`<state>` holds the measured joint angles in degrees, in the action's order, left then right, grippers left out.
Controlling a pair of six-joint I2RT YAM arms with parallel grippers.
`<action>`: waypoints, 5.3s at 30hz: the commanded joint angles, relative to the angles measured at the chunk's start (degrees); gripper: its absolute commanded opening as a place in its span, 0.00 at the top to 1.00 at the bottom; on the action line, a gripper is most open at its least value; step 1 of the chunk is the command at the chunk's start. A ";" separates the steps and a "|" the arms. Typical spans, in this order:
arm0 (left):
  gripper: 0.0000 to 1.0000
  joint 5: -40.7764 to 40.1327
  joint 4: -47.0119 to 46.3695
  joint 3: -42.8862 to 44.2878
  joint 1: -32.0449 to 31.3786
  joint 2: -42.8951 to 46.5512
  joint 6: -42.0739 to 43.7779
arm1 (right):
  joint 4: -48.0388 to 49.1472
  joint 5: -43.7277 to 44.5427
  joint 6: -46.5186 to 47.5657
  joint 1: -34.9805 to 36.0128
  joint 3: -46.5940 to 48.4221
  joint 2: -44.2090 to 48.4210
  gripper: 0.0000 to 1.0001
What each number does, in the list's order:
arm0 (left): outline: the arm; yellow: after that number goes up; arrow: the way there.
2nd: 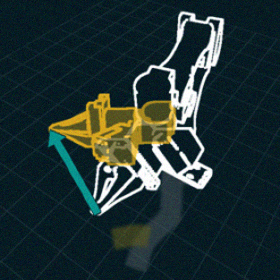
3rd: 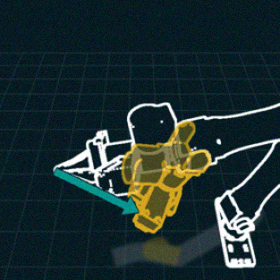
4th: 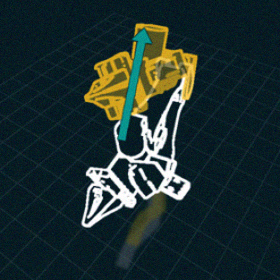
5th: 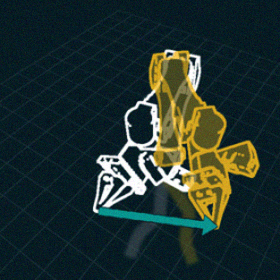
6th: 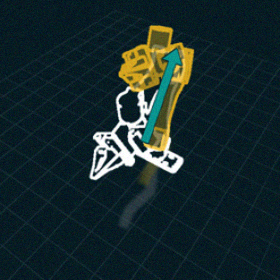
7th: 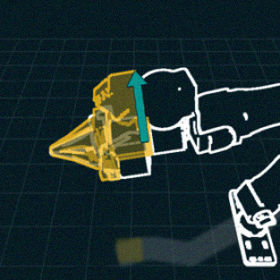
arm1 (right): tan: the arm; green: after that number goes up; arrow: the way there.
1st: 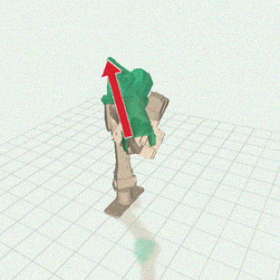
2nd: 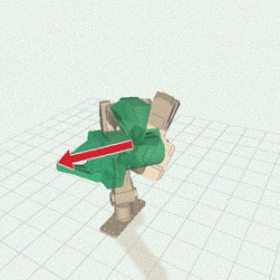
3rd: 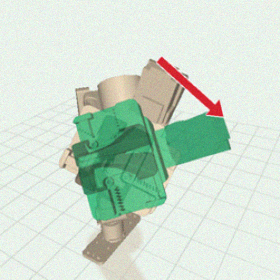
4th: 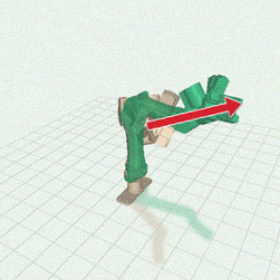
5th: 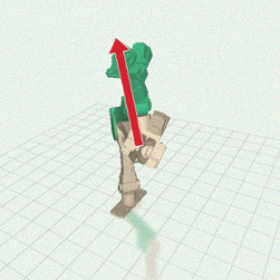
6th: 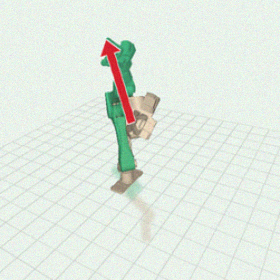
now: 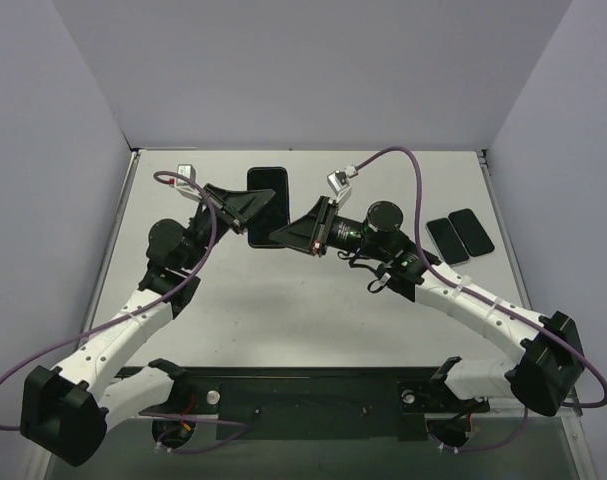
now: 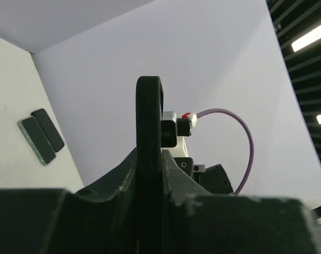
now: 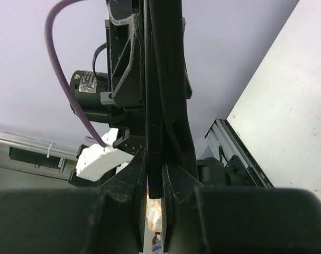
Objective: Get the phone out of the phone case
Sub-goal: Remove the phone case from the phone.
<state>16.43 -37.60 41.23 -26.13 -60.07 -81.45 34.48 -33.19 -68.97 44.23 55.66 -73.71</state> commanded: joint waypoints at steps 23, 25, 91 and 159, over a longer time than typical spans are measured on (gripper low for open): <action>0.42 8.71 15.64 1.57 -6.48 10.15 13.42 | 17.11 7.70 -3.72 -7.05 -13.12 15.09 1.00; 0.40 8.97 14.23 1.83 -6.48 9.54 13.07 | 16.94 7.62 -3.63 -6.96 -13.12 15.87 1.00; 1.00 31.30 10.35 0.95 5.30 3.03 33.80 | 38.73 -1.62 -29.64 -9.33 -9.96 14.92 1.00; 0.79 12.76 12.11 9.48 -4.28 6.37 21.50 | 39.88 -3.46 -23.67 -5.82 -12.51 9.73 1.00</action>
<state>31.03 -27.46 47.86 -30.33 -53.98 -62.78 66.22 -36.01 -94.24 37.30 42.11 -65.47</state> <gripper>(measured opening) 0.268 0.075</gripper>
